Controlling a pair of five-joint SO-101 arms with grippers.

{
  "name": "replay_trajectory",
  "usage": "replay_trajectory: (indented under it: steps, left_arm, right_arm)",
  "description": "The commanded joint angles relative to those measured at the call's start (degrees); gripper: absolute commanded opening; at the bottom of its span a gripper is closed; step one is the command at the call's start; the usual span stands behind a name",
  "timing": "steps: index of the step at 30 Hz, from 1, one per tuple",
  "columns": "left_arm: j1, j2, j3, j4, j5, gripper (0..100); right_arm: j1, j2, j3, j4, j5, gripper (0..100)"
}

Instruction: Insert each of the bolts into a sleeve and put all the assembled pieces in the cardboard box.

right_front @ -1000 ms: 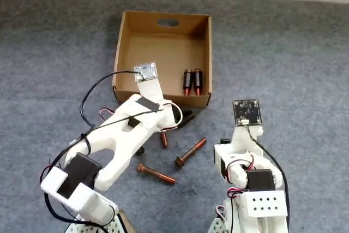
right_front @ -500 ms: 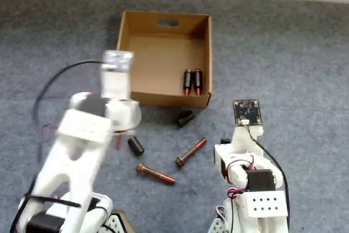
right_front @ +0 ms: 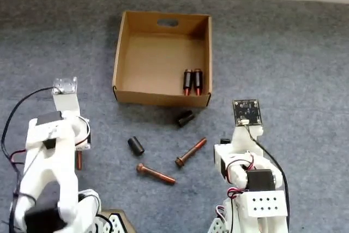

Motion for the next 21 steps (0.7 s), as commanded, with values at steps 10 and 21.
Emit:
replay_trajectory:
  steps: [10,21]
  left_arm:
    - [-4.09,11.21,-10.95,-0.62,-0.53,16]
    - [-2.59,11.82,-10.86,-1.05,-0.53,16]
  right_arm:
    - [-0.48,-0.84,-0.13,-0.31,-0.18,0.5]
    - [-0.48,-0.84,-0.13,-0.31,-0.35,0.5]
